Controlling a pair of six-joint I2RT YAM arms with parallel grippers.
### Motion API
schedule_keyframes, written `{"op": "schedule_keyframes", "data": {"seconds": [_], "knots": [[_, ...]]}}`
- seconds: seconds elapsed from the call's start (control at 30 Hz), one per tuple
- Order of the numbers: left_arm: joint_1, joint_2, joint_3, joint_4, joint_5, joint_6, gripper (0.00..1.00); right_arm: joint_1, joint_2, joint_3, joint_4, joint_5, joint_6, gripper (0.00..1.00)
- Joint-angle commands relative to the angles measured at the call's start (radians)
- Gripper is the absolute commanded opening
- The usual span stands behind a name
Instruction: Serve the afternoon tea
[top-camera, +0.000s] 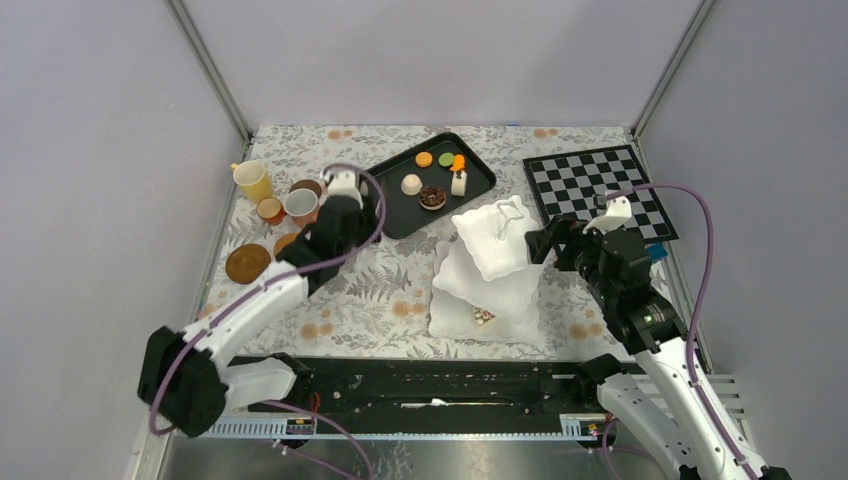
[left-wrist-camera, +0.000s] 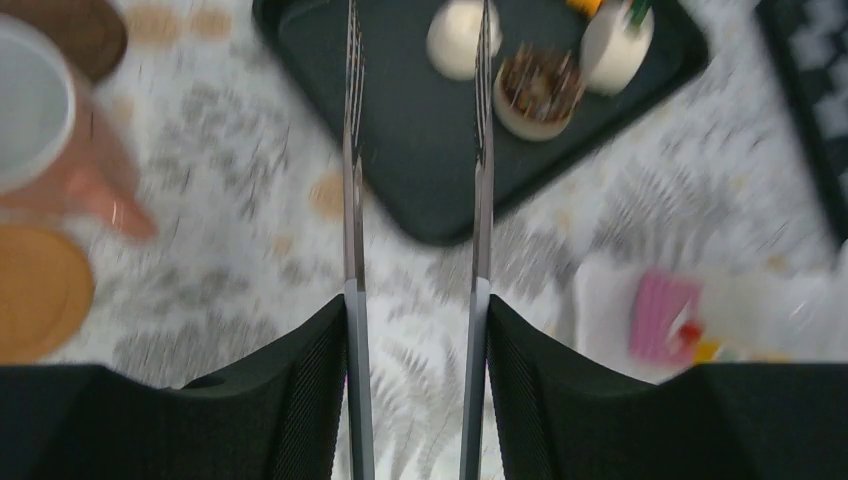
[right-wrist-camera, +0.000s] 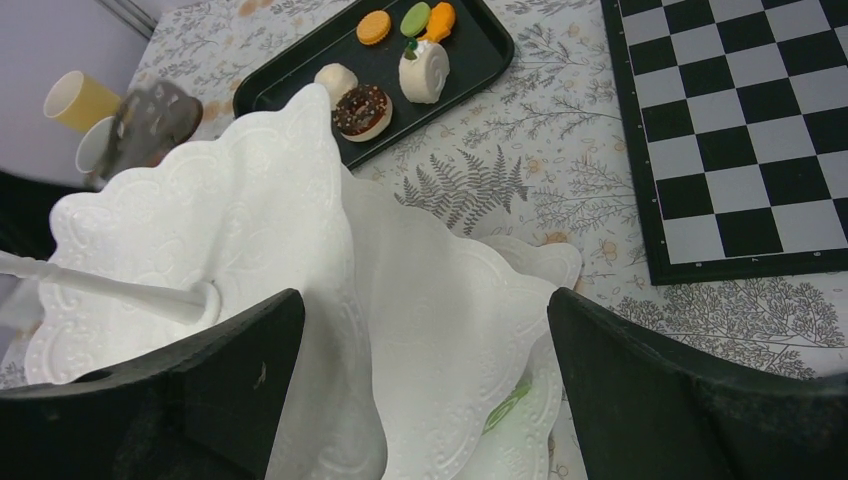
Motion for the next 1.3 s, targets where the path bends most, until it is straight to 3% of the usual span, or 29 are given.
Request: {"op": "schedule_keyframes", "data": {"seconds": [0.0, 0.2, 0.5, 0.93, 1.27], "knots": [[0.106, 0.175, 0.244, 0.173, 0.225, 0.014, 0.51, 0.006, 0.017, 0.049, -0.008, 0.036, 0.0, 0.98], [0.152, 0.486, 0.549, 0.165, 0.434, -0.022, 0.52, 0.006, 0.06, 0.08, -0.038, 0.069, 0.021, 0.98], [0.14, 0.82, 0.821, 0.16, 0.638, -0.101, 0.53, 0.005, 0.065, 0.081, -0.041, 0.112, 0.043, 0.98], [0.033, 0.977, 0.957, 0.046, 0.411, -0.02, 0.56, 0.005, 0.052, 0.079, -0.039, 0.132, 0.046, 0.98], [0.014, 0.932, 0.915, 0.063, 0.272, 0.009, 0.57, 0.005, 0.046, 0.073, -0.037, 0.121, 0.036, 0.98]]}}
